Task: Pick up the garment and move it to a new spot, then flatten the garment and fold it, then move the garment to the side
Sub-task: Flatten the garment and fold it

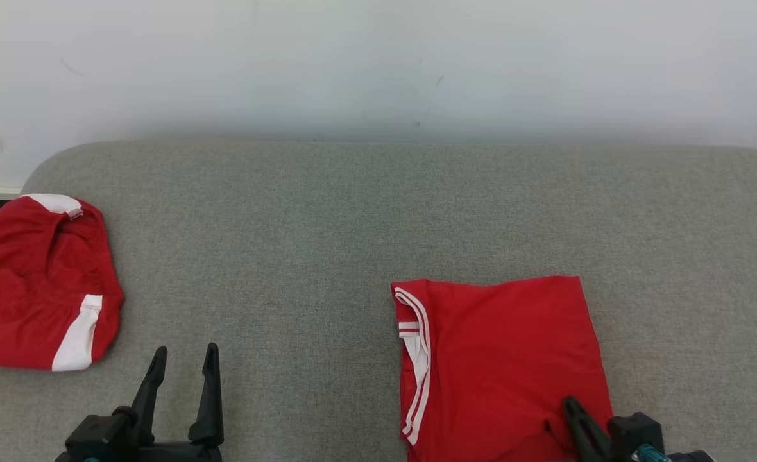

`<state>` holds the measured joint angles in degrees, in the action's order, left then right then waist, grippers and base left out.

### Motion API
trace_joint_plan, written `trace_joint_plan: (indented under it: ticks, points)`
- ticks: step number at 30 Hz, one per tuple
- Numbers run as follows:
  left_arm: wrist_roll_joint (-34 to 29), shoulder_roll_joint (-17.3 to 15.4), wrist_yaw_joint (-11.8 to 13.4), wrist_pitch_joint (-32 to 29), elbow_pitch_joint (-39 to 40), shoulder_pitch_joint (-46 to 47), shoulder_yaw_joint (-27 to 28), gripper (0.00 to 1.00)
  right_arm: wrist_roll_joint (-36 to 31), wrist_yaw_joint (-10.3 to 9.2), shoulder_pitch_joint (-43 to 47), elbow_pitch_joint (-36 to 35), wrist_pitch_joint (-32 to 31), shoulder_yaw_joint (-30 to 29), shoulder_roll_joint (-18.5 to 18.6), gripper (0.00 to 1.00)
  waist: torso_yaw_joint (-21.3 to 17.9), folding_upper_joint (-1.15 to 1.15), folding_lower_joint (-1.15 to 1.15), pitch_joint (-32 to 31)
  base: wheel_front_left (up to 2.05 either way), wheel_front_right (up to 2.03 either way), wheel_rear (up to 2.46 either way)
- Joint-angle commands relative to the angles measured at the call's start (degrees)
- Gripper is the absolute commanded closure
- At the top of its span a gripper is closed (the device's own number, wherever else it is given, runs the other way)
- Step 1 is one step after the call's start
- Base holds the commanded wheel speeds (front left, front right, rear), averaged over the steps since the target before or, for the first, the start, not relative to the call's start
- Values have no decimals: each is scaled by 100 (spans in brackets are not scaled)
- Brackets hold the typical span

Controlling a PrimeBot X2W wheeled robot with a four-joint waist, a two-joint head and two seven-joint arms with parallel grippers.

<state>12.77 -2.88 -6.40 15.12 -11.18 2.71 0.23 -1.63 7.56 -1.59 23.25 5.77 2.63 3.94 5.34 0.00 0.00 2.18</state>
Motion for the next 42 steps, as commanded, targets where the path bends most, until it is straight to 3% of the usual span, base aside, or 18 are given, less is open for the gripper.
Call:
trace_joint_plan:
  ticks: [1, 9, 16, 25, 28, 29, 31, 33, 34, 42]
  points:
    - [-48, -3, -3, 2, -1, -13, 8, 0, 31, -16, -130, 178, 99, 84, -32, 100, 4, 0, 0, 20, 0, 0, 0]
    - [-104, -3, -34, 2, -34, -13, 34, 0, 393, -16, -463, 1135, -51, 830, -91, 100, 22, 0, 0, 34, 0, 0, 0]
    - [-120, -3, -55, 1, -36, -92, 43, 0, 734, -1, -237, 1563, -559, 1508, 15, 100, 23, 0, 0, -44, 0, 0, 0]
    - [-119, -2, -37, 2, -14, -199, 127, 0, 1043, -16, 130, 682, -787, 1532, 435, 100, -127, 0, 0, -157, 0, 0, 0]
    - [-115, -3, -17, 2, -7, -198, 176, 0, 1135, -15, 196, 25, -623, 1380, 513, 100, -214, 0, 0, -201, 0, 0, 0]
    - [-112, -4, -13, 1, 1, -195, 197, 0, 1157, -15, 260, -169, -576, 1322, 515, 84, -247, 0, 0, -217, 0, 0, 0]
    - [-108, -3, -11, 1, 3, -205, 238, 0, 1221, -15, 350, -550, -470, 1127, 510, 78, -305, 0, 0, -247, 0, 0, 0]
    - [-109, -3, -8, 2, 23, -221, 272, 0, 1239, -15, 380, -946, -352, 921, 454, 51, -354, 0, 0, -270, 0, 0, 0]
    - [-104, -2, -3, 1, 38, -234, 285, 0, 1232, -15, 401, -1111, -302, 830, 420, 0, -376, 0, 0, -286, 0, 0, 0]
    - [-150, -3, 16, 2, 128, -408, 428, 0, 1364, -15, 523, -1850, 166, 41, 117, 0, -530, 0, 0, -441, 0, 0, 0]
